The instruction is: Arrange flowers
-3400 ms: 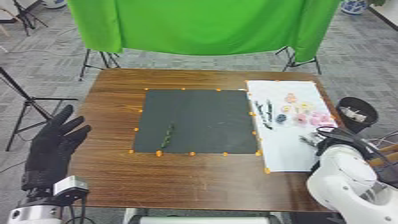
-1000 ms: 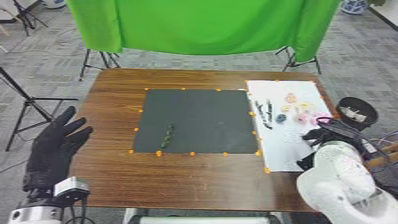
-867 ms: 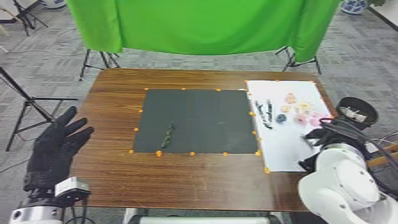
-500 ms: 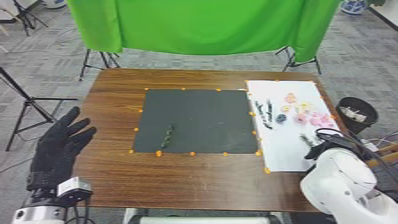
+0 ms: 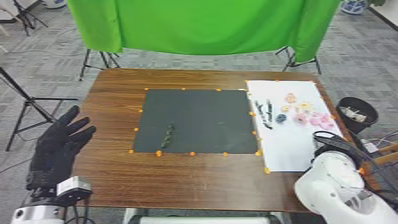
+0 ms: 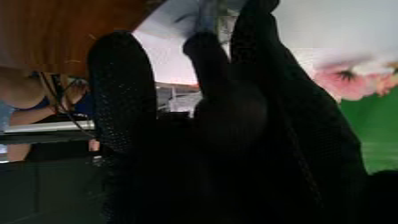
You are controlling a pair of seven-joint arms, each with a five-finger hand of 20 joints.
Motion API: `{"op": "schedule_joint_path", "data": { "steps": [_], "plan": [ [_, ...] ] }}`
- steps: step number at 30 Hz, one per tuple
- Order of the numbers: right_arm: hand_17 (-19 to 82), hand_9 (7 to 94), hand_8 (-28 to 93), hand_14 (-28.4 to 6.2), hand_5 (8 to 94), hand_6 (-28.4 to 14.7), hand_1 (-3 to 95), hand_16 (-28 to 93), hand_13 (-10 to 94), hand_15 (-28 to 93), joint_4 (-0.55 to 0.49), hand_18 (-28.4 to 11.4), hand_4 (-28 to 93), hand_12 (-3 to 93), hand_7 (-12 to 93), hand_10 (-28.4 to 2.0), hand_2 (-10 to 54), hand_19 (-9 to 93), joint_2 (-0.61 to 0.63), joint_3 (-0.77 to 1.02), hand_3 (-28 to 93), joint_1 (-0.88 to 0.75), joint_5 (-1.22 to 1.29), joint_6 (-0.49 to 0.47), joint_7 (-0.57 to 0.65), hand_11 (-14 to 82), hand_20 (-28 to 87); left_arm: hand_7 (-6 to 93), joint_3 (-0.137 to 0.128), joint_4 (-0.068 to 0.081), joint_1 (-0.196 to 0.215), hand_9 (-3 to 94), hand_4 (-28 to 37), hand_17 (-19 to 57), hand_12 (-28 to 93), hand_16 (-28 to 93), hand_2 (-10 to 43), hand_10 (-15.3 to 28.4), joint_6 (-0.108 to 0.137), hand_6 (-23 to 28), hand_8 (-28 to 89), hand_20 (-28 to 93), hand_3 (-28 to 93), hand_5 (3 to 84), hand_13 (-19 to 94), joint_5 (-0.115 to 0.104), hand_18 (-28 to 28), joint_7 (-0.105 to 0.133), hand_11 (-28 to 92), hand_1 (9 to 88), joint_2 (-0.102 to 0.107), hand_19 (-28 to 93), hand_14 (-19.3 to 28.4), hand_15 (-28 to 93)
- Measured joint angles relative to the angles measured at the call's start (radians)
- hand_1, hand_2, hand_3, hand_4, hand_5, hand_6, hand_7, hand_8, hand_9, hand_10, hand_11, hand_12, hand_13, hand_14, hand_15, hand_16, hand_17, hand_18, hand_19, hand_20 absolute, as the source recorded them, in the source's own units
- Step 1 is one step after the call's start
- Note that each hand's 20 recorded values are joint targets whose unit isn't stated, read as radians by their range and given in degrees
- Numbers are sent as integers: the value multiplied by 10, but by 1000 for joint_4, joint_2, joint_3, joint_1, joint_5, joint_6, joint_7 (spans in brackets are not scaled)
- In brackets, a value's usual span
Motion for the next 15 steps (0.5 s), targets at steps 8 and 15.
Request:
{"op": "schedule_joint_path", "data": {
  "steps": [8,15],
  "plan": [
    [592,937,152,-37,795,-85,717,103,937,860,13,-95,-154,172,173,-97,-39,892,32,-34,474,-21,-70,92,-51,674,-274,111,0,0,2,301,-240,-112,117,-98,76,169,0,76,-83,137,628,346,180,-11,187,10,258,279,9,399,226,532],
    [585,937,142,-39,818,-107,678,100,937,870,13,-98,-225,158,158,-97,-58,895,61,-60,599,-19,-154,180,-74,693,-259,111,0,0,6,301,-241,-112,116,-98,75,168,1,76,-83,137,630,346,180,-16,186,17,257,278,11,399,225,532]
  ]
}}
